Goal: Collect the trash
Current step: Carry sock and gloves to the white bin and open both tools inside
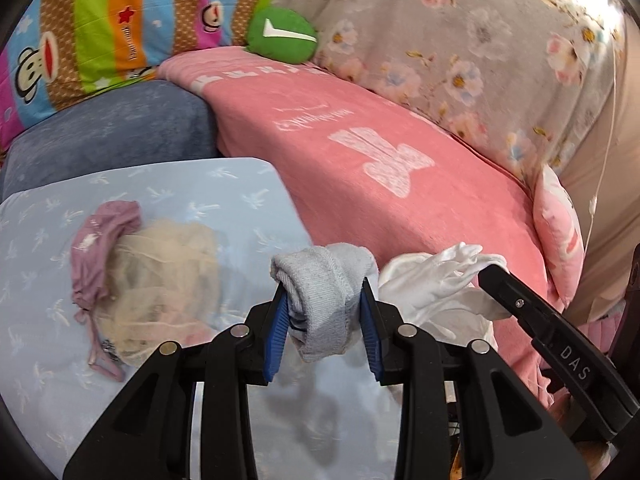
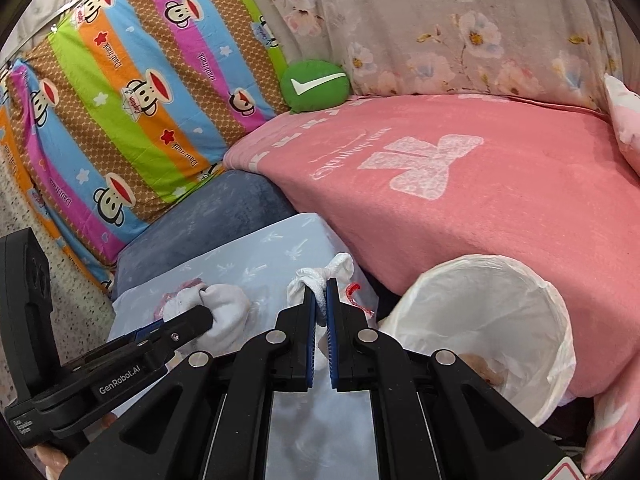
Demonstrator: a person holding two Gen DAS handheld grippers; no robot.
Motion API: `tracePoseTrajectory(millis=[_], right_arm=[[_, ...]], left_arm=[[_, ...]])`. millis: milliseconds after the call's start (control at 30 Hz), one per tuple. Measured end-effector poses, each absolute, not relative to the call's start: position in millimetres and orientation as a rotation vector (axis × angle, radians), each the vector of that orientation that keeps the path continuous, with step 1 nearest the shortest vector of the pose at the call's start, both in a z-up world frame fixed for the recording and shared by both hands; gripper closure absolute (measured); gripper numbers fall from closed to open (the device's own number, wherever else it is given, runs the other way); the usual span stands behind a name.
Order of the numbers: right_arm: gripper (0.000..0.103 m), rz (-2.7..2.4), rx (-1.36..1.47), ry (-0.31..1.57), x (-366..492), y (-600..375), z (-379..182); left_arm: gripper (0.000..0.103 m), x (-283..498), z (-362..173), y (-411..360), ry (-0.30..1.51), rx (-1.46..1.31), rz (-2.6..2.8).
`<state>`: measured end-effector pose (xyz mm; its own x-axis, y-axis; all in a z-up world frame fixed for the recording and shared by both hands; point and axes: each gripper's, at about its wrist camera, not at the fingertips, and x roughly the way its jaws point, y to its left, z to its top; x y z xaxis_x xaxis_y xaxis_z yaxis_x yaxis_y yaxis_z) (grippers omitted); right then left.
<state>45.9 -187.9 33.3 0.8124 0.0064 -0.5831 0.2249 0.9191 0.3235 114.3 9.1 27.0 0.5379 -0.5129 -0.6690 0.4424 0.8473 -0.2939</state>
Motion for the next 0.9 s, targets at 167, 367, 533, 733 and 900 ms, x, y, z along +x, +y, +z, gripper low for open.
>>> tracePoseTrajectory(millis=[167,367,533,733,900], right_arm=[[0.098,-0.183,0.429,0.609,22,-223,25],[0.098,-0.234,0.46,0.613,4,-253,15],[0.098,-0.258,0.477,0.614,-4,-270,10],[0.098,-0.28,0.494,0.614,-9,-283,5],[0.097,-0.292,0.502,0.618,-9,-290,3]], left_arm=[[0.071,102,22,-25,0.845,-0.046,-0.616],[0.071,90,15,-61,0.866,0.007,-0.673],[0.069,85,12,-83,0.884,0.033,-0.705],[0.067,83,9,-101,0.897,0.057,-0.732],[0.044,84,10,-111,0.895,0.048,-0.746]])
